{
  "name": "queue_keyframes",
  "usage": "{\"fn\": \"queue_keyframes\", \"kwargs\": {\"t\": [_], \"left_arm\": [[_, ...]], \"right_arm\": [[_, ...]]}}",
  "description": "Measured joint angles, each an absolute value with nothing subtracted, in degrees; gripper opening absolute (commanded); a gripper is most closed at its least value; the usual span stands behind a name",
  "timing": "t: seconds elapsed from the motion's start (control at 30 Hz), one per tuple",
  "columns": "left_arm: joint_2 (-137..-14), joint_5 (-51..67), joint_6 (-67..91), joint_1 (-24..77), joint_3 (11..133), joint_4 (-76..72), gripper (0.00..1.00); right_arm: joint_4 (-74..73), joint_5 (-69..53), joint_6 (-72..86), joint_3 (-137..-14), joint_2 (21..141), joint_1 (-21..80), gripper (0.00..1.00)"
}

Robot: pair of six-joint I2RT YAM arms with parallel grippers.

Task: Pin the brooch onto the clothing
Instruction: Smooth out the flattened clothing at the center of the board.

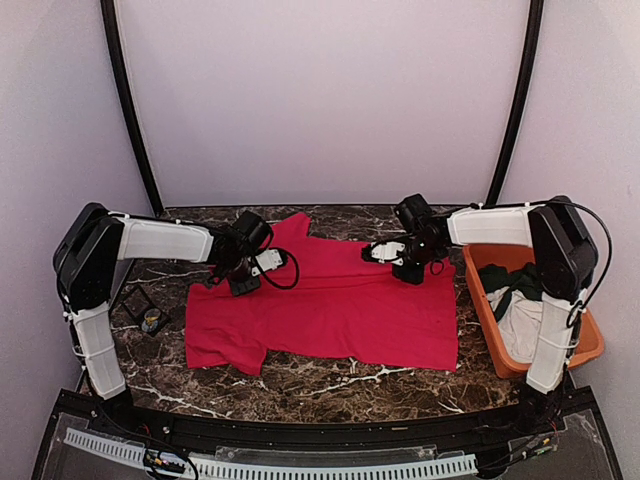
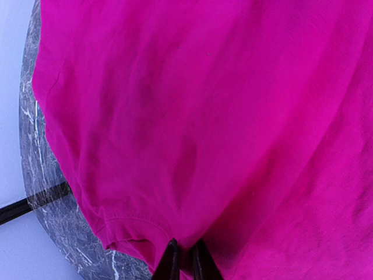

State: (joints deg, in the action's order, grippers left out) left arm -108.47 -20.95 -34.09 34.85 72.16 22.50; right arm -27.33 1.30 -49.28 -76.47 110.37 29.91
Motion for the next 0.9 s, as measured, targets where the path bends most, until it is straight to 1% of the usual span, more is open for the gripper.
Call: {"fn": "queue_keyframes", "kwargs": {"t": [0.03,0.1,0.13,0.17,0.23,0.27,0.37,0.47,0.57,0.6,0.67,0.7,0.73,0.87,0.9], "left_arm": [[-108.88,-21.3,-33.85,34.92,72.16,22.52,0.15],[-109.32,-22.0,-33.43,34.94,72.16,22.68,0.22],[-109.38,-22.31,-33.17,34.94,72.16,22.76,0.26],[-109.38,-22.65,-33.12,34.94,72.16,22.79,0.28],[-109.38,-23.92,-32.32,34.94,72.23,22.83,0.38],[-109.38,-24.69,-32.08,34.94,72.27,22.79,0.41],[-108.73,-27.4,-31.0,34.94,72.27,22.63,0.5],[-106.54,-29.58,-30.17,34.94,72.18,22.17,0.54],[-101.97,-31.59,-28.84,34.92,71.77,21.54,0.66],[-100.16,-32.18,-28.34,34.92,71.57,21.32,0.68],[-96.71,-32.73,-26.85,34.63,71.11,21.28,0.77],[-94.8,-32.64,-25.82,34.33,70.89,21.52,0.89],[-92.86,-32.27,-24.82,33.95,70.65,21.78,0.92],[-85.84,-30.02,-19.27,29.74,69.63,23.86,0.97],[-84.14,-29.28,-17.45,27.81,69.36,24.62,0.97]], "right_arm": [[-27.33,1.3,-49.25,-76.47,110.37,29.89,0.11],[-27.29,1.34,-49.43,-76.47,110.37,29.89,0.24],[-27.4,1.37,-49.41,-76.47,110.37,29.89,0.27],[-27.46,1.39,-49.71,-76.47,110.37,29.89,0.31],[-27.49,1.54,-49.54,-76.44,110.34,29.89,0.41],[-27.49,1.54,-49.6,-76.44,110.3,29.89,0.44],[-27.64,1.52,-49.67,-76.44,109.84,29.89,0.52],[-27.94,1.28,-49.6,-76.47,108.9,29.89,0.6],[-28.95,0.08,-48.97,-77.06,107.96,29.89,0.7],[-29.63,-0.69,-48.82,-77.76,107.59,29.89,0.72],[-30.63,-2.37,-47.51,-79.26,106.91,29.89,0.76],[-31.07,-3.46,-47.0,-80.25,106.48,29.89,0.79],[-31.53,-4.6,-46.44,-81.3,106.0,29.89,0.8],[-32.64,-8.08,-43.97,-84.6,103.55,29.89,0.92],[-33.08,-8.56,-43.07,-85.6,103.11,29.98,0.97]]}}
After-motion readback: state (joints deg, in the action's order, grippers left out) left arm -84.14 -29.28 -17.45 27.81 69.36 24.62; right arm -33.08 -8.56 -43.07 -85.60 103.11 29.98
